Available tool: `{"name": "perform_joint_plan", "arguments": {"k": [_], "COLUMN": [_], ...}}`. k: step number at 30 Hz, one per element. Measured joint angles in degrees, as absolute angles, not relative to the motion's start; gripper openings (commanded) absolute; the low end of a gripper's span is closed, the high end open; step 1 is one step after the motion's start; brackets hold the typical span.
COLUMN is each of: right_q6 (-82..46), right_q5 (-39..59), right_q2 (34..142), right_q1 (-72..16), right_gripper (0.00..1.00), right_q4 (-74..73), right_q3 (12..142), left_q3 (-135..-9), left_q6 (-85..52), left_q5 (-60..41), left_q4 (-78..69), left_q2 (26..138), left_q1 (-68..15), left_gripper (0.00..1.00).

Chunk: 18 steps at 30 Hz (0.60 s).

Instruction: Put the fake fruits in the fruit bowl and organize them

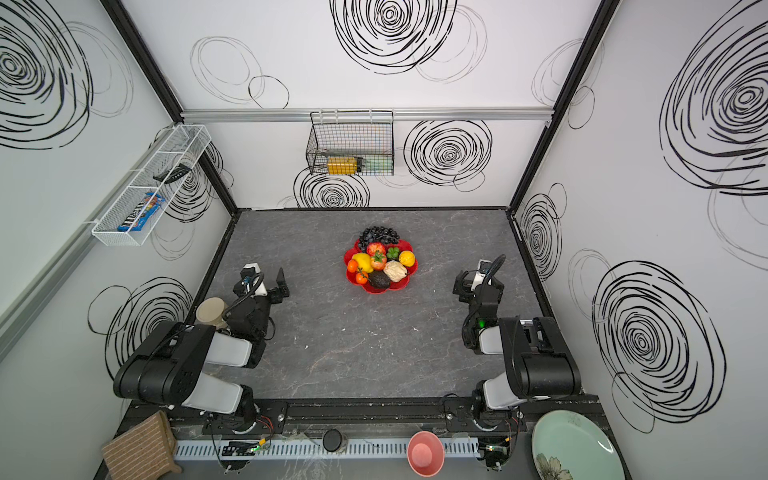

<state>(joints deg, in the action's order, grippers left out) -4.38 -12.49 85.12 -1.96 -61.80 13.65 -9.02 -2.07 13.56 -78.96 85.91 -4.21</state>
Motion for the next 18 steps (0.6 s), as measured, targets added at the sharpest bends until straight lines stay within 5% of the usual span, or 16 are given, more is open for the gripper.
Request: {"name": "perform_joint_plan", "arguments": {"k": [18], "right_q6": [-5.17], "right_q5": [-12.25], "right_q2": [85.08], "right_q1": [-1.96], "right_gripper": [0.97], "right_q4": [-62.08], "right_q3": [13.67], "left_q3": [-9.02], "left_q6": [-2.17], "left_q5": [14.37], "left_q4": [-78.81], "left_q2": [85.91], "left_q1": [-4.51], "left_gripper": [0.96]}}
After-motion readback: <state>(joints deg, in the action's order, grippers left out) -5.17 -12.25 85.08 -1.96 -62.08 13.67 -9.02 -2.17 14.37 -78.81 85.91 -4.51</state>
